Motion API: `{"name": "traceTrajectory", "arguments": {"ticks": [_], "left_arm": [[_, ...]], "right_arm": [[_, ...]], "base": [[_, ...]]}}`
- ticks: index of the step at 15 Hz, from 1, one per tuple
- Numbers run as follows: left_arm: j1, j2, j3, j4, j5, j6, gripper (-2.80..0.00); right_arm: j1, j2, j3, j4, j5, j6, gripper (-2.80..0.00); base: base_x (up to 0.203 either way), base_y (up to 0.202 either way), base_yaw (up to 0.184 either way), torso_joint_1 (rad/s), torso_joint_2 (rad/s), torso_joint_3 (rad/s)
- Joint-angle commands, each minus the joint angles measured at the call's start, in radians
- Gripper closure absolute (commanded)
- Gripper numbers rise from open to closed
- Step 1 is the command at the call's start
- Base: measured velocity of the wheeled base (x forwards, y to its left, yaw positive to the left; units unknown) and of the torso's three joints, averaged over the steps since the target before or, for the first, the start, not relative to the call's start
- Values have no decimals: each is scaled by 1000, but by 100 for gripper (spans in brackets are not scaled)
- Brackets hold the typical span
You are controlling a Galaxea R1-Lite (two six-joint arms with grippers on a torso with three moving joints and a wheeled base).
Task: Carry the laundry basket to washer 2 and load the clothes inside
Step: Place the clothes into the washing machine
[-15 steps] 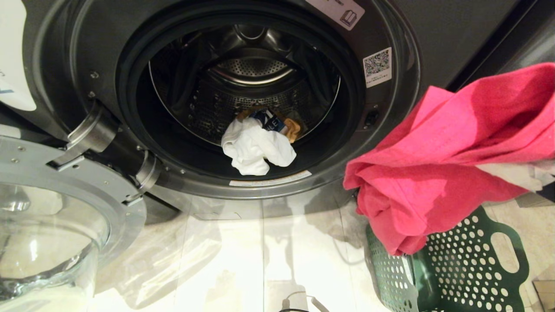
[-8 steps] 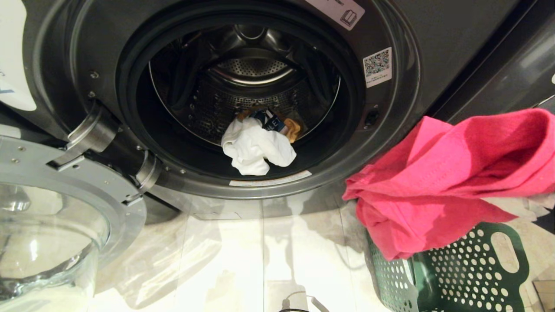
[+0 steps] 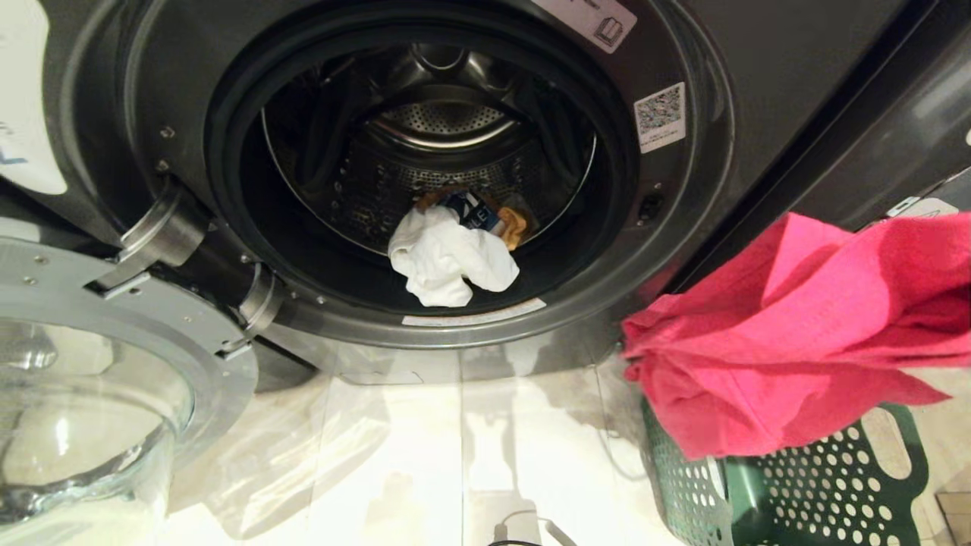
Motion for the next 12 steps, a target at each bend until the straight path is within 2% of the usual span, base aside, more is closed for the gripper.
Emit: {"name": "traceTrajectory", "arguments": {"ticks": [1, 10, 12], "left_arm": [[-1, 0, 0, 0, 0, -1, 0], [-1, 0, 0, 0, 0, -1, 0], [-1, 0, 0, 0, 0, -1, 0]], "right_arm": [[0, -7, 2, 0, -3, -4, 0], [-9, -13, 16, 0, -11, 4, 0], [-31, -13, 43, 0, -20, 101, 0]], "base": [[-3, -11, 117, 0, 2, 4], [1, -8, 172, 2, 2, 2], [3, -4, 118, 5, 2, 4]]}}
